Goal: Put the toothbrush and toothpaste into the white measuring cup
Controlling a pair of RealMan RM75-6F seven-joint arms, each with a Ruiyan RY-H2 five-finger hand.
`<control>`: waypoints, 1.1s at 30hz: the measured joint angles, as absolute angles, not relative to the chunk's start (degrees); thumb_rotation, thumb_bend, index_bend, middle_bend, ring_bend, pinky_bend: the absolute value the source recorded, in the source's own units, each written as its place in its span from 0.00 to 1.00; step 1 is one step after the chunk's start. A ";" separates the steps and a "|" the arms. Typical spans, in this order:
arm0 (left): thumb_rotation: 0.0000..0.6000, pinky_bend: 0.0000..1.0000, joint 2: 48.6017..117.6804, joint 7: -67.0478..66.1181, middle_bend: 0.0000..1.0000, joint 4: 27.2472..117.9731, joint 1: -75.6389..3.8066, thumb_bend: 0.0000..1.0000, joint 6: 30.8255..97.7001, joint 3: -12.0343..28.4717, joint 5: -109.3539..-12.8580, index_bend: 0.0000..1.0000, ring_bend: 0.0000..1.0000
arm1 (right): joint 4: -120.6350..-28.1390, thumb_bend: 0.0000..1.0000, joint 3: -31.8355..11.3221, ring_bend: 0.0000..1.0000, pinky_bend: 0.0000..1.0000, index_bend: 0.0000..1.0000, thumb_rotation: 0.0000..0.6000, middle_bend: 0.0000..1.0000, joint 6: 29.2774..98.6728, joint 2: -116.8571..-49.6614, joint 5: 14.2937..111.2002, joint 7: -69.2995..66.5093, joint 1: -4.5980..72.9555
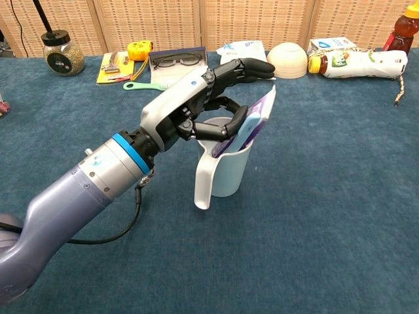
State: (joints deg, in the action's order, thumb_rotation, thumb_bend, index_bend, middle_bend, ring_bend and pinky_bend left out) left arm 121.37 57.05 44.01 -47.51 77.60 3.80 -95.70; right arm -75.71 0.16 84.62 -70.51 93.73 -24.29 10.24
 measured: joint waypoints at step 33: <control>1.00 0.38 119.09 57.74 0.17 47.58 -45.74 0.56 80.74 3.06 -95.91 0.18 0.07 | -76.00 0.00 0.42 0.00 0.00 0.00 1.00 0.00 84.87 -70.47 94.26 -24.16 10.23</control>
State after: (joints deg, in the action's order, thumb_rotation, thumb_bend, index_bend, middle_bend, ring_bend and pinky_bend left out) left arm 119.09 57.74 47.58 -45.74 80.74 3.06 -95.91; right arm -76.00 0.42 84.87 -70.47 94.26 -24.16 10.23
